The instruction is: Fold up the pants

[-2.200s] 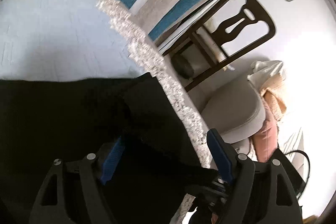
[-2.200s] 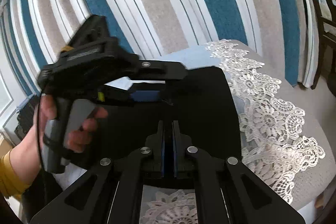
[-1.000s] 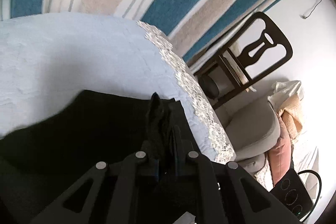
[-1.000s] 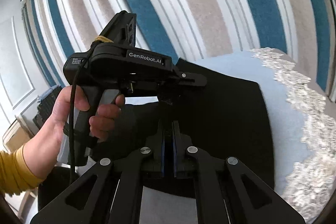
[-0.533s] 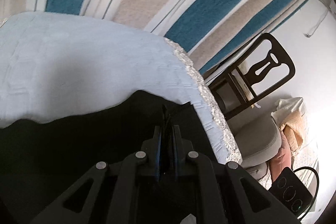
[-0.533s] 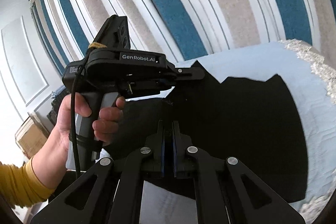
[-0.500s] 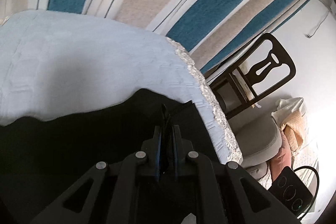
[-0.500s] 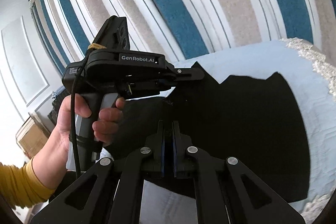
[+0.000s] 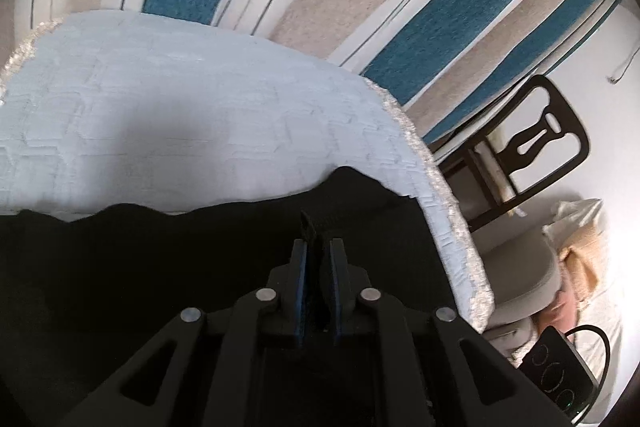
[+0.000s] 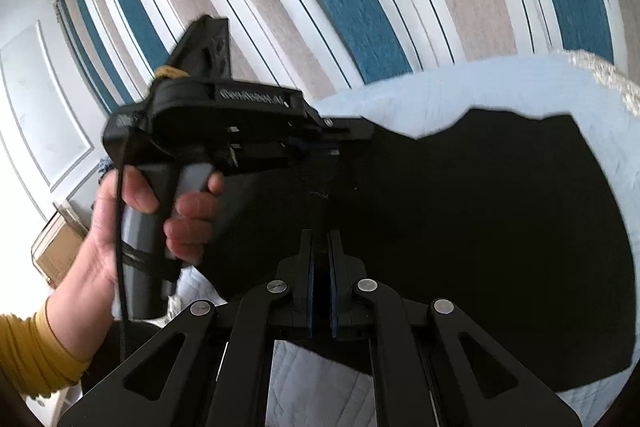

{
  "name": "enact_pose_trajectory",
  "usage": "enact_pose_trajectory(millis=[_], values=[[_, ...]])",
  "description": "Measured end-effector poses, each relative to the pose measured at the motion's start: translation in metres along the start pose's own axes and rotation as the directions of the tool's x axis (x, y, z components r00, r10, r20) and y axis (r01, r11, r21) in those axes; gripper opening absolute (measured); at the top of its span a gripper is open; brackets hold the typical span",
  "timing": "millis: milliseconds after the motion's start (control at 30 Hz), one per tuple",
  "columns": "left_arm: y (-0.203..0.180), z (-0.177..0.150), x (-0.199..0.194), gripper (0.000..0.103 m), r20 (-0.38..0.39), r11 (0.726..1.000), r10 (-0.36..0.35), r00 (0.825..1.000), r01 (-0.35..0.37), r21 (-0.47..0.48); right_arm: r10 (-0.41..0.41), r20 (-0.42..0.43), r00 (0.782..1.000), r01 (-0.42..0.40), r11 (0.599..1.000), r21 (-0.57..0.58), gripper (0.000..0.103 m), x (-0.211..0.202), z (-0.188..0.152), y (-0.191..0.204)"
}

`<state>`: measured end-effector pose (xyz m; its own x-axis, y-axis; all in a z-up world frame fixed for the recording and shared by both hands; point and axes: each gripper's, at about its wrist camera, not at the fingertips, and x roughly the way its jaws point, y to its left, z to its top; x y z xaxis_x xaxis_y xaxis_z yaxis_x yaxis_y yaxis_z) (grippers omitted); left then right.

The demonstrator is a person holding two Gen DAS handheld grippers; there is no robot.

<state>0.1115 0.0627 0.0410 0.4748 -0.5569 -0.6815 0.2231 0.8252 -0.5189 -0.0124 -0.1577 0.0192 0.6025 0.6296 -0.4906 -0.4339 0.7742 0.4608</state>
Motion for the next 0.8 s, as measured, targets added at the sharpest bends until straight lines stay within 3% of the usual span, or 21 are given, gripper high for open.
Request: enact_pose_trajectory(millis=[100,167,267,367,433,567,800], values=[[0.001,-0.002,-0.006,0.042,0.023,1.000,0.025,0.999,-0.026,0.013,0.034,-0.033,0.999,-0.034,0.999,0.024,0.016,0.002,-0.005,0.000],[0.002,-0.002,-0.012,0.046,0.041,1.000,0.016,0.999,-0.016,0.003,0.083,-0.037,0.996,-0.082,0.996,0.021,0.024,-0.002,-0.006,0.003],[0.000,-0.002,-0.022,0.053,0.080,0.999,0.036,0.996,-0.038,0.017,0.057,-0.009,0.998,-0.057,0.997,-0.047,0.024,-0.018,-0.004,0.011],[-0.009,-0.004,-0.027,0.054,0.101,0.996,0.056,0.993,-0.063,0.069,0.004,0.045,0.999,-0.003,1.000,-0.028,0.024,-0.039,0.002,0.000],[-0.016,-0.006,-0.026,0.056,0.089,0.994,0.046,0.995,-0.055,0.099,-0.084,0.076,0.994,0.086,0.996,-0.026,0.024,-0.048,0.007,-0.009],[-0.026,-0.012,-0.016,0.058,0.051,0.990,0.045,0.998,-0.051,0.128,-0.295,0.032,0.955,0.297,0.950,-0.093,0.024,-0.036,0.005,-0.018],[-0.040,-0.030,0.006,0.058,0.021,0.959,0.176,0.984,-0.177,0.222,-0.250,-0.058,0.966,0.237,0.957,-0.169,0.024,-0.014,-0.021,0.003]])
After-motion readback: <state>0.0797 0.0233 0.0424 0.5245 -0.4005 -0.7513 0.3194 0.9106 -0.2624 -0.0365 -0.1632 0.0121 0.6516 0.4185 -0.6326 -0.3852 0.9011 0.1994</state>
